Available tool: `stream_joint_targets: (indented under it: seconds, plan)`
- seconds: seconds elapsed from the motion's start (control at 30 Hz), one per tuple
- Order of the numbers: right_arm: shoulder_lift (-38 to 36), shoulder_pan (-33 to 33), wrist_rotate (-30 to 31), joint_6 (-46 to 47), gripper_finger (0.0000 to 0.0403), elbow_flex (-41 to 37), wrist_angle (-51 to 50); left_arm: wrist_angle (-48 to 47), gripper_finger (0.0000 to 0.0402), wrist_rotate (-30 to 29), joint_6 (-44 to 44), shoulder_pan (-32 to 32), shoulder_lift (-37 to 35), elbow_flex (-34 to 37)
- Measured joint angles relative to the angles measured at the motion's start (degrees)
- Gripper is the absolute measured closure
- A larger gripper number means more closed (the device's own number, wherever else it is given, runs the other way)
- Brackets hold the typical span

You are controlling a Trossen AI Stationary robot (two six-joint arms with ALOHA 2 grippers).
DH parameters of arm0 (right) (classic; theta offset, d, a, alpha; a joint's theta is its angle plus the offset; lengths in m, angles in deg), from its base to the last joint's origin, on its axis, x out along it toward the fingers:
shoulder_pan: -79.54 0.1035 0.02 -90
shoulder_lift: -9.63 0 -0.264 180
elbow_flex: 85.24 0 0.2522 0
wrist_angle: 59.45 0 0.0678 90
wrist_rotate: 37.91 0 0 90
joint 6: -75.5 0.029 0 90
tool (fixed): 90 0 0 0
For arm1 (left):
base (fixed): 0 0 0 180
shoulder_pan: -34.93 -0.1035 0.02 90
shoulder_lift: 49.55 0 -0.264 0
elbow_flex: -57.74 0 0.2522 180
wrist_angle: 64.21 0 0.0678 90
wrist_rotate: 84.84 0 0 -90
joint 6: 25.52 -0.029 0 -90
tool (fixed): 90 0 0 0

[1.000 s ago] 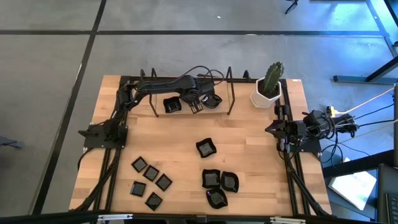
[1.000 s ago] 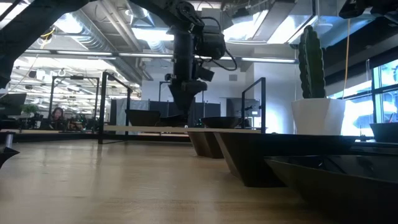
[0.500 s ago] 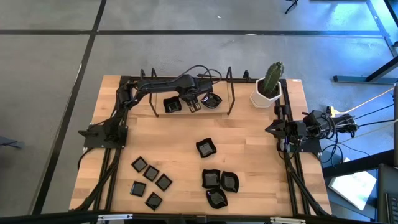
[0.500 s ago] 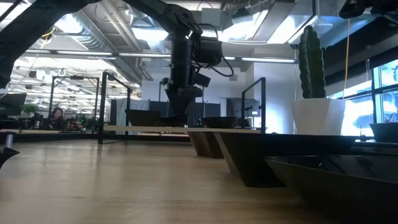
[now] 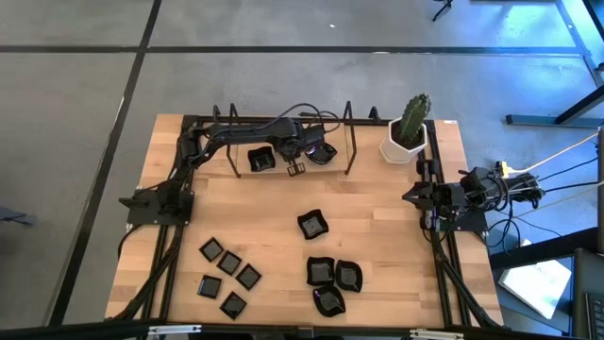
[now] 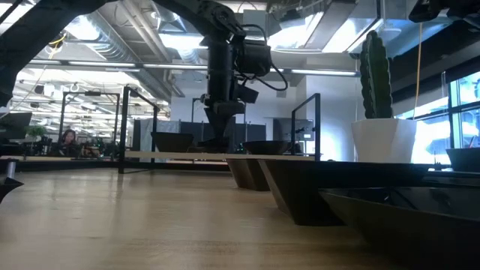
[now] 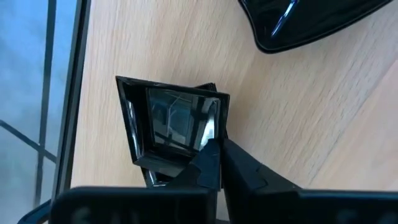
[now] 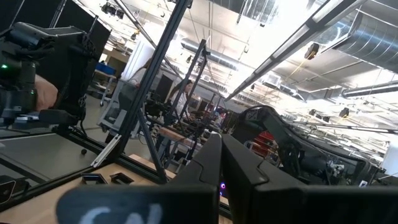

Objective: Pick & Place Mini shaped plates
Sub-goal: Stack the square plate on top of the square plate on the shelf

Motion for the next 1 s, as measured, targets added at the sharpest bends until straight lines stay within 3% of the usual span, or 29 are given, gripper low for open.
stream_joint_targets:
  seconds: [0.23,0.57,1.0]
  plan:
    - [-0.01,-0.01,0.0,0.0,0.0389,0.0,0.0,-0.86,0.0398,-0.31,1.29,0.2,0.0,-0.47]
    - [0.0,0.0,0.0,0.0,0.0389,0.0,0.0,-6.57,0.0399,-0.68,6.8,2.03,-0.02,-7.88]
    - [0.0,-0.02,0.0,0.0,0.0389,0.0,0.02,-8.17,0.0399,-4.43,11.15,2.99,1.27,-8.07]
